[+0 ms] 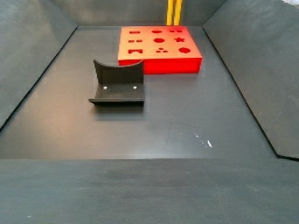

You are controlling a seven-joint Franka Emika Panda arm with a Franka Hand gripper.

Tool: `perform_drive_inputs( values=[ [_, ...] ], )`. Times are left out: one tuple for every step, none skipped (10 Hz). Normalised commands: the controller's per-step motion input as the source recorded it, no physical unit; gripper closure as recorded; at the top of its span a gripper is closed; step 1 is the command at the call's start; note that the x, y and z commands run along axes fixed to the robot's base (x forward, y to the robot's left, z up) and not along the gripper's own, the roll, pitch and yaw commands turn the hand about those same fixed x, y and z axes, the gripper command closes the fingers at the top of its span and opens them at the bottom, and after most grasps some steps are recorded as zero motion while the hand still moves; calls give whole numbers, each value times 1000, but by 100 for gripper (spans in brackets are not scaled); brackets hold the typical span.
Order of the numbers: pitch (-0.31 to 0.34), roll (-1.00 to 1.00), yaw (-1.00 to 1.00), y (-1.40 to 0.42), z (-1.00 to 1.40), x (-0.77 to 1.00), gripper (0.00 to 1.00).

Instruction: Insert the square-circle object.

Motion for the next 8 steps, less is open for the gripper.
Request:
perform_drive_inputs(
  values=[
    [-70, -21, 217, 0, -171, -57, 100],
    [-94, -81, 357, 0, -200, -29, 100],
    [-84, -81, 411, 0, -206, -3, 100],
    [-84, -91, 443, 0, -166, 0, 100],
    [-77, -89, 397, 0, -66, 0, 100],
    [-23, -37, 183, 0, 0, 0, 100],
    [-17, -4, 43, 0, 0, -183, 100],
    [0, 0, -31, 0, 0, -71, 100]
  ],
)
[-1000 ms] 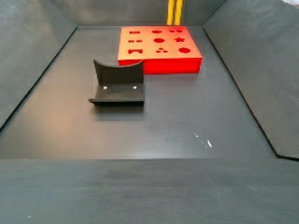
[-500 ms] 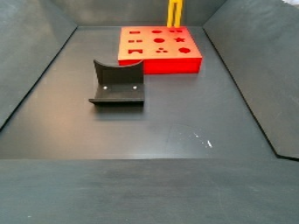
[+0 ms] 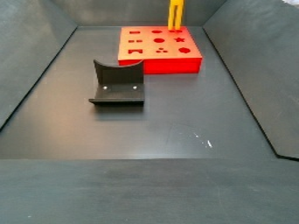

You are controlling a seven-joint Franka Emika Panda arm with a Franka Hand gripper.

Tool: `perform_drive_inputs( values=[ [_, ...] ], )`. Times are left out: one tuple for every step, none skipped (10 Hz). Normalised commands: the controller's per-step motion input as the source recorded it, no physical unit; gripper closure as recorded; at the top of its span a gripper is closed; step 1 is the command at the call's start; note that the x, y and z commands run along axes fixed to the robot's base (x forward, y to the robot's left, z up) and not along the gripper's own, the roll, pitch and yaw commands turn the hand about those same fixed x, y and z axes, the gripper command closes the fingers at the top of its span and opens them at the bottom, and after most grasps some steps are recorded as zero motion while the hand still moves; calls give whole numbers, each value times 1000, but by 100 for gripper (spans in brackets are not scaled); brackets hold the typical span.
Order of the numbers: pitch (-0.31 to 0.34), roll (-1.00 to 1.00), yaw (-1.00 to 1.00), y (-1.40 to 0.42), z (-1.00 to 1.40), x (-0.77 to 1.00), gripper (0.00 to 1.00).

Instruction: Insert the square-circle object.

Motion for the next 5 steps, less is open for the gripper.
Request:
perform_drive_inputs(
  values=[
    [0, 49, -194, 0, -20, -109, 100],
    [0, 61, -254, 0, -3, -74, 100],
    [1, 69, -237, -3, -9, -31, 100],
    [64, 66, -157, -17, -63, 40, 100],
    [41, 59, -149, -11, -57, 0, 100]
  ],
)
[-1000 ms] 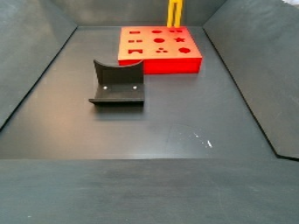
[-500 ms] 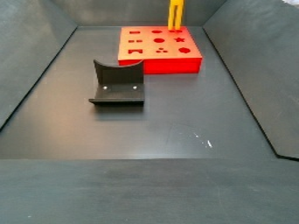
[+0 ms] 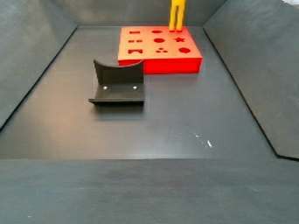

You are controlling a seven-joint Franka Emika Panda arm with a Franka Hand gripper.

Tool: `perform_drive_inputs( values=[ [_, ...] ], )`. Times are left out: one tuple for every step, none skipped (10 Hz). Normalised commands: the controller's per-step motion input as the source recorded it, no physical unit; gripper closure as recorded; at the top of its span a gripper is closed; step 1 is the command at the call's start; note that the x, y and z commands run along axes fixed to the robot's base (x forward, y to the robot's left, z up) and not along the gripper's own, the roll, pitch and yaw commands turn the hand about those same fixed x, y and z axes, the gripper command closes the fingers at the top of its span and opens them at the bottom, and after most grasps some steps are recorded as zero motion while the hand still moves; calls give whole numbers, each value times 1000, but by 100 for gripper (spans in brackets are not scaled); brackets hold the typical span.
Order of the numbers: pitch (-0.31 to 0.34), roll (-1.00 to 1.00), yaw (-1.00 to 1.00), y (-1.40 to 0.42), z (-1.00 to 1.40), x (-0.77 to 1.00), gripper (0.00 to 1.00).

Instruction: Insert the square-circle object.

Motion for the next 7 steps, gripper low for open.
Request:
perform_drive_inputs(
  values=[
    [0, 0, -43, 0, 0, 0, 100],
    [0, 0, 0, 0, -54, 0, 100],
    [0, 0, 0, 0, -86, 0, 100],
    [-3, 0, 0, 0, -140, 0, 100],
    [-27, 0, 0, -94, -277, 0, 100],
    [-56, 0, 0, -97, -343, 0, 100],
    [-56, 0, 0, -151, -294, 0, 100]
  ],
)
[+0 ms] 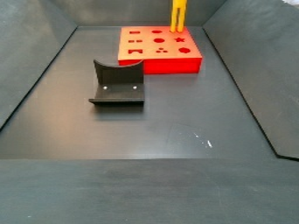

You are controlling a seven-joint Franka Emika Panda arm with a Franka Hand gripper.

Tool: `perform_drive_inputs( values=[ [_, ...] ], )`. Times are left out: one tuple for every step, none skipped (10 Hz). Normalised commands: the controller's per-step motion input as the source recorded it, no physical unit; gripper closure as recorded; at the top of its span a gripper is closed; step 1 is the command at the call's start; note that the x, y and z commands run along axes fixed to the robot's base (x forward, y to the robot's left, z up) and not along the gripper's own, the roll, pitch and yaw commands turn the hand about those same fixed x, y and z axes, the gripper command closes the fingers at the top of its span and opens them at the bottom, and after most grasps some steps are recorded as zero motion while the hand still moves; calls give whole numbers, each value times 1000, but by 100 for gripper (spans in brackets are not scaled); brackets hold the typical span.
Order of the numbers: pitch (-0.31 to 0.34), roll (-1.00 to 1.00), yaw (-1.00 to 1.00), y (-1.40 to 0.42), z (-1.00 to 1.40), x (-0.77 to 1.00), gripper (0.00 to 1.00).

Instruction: Insert the square-circle object.

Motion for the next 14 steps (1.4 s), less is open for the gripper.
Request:
perform_drive_inputs(
  values=[
    [-50, 0, 0, -111, -277, 0, 100],
    [0, 0, 0, -83, -214, 137, 100],
    [1, 0, 0, -6, -203, 266, 100],
    [39, 0, 0, 0, -174, 366, 100],
    [49, 0, 0, 0, -163, 380, 100],
    [7, 0, 0, 0, -163, 206, 100],
    [0, -7, 0, 0, -54, 106, 100],
    [0, 0, 0, 0, -26, 77, 100],
    [-13, 16, -60, -60, -854, 0, 100],
    [0, 50, -174, 0, -1000, -34, 100],
    [139, 0, -377, 40, -829, -160, 100],
    [180, 0, -406, 0, -771, -363, 100],
    [0, -81, -357, -191, -729, -43, 100],
    [0, -9, -157, -169, -1000, 203, 100]
  ],
)
